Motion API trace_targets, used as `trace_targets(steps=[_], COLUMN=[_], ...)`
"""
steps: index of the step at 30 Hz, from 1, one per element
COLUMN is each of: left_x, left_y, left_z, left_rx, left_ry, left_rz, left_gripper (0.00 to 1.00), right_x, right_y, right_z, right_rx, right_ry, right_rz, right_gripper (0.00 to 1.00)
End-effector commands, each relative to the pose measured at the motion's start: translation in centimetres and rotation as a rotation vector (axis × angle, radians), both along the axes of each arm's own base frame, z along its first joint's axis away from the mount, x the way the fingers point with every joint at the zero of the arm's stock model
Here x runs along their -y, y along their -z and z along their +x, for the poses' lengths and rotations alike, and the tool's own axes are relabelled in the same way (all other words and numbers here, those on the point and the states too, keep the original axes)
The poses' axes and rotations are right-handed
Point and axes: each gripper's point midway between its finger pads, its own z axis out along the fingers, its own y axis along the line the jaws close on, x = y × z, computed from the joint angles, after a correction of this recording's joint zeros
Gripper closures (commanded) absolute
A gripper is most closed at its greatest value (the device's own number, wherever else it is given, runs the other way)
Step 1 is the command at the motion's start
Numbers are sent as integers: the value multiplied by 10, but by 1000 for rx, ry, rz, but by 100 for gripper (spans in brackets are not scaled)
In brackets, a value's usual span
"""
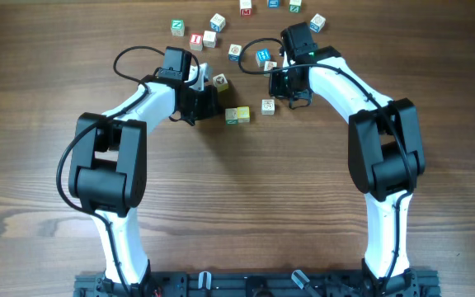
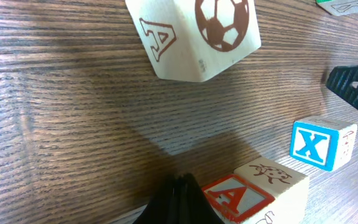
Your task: Form a horizontal line
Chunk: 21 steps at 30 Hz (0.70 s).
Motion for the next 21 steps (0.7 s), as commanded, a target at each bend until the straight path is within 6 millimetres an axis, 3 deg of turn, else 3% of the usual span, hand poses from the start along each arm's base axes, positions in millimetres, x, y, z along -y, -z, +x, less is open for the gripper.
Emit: trace_targets(steps=[1, 11, 16, 21], left_x=[-14, -15, -16, -15], left_y=[71, 71, 71, 71], left_z=[-47, -46, -46, -45], left_rx=[-161, -157, -156, -153], left_ry=[27, 25, 24, 23], left_rz=[153, 160, 163, 162], left_gripper=[96, 96, 96, 96], right_x=[-12, -20, -1, 2], right_y=[17, 19, 23, 26], right_z=[-17, -28, -22, -33], right_rx=[-68, -95, -72, -119], right_ry=[-29, -49, -2, 3], right_rz=[26, 15, -87, -102], right_gripper=[95, 95, 96, 96])
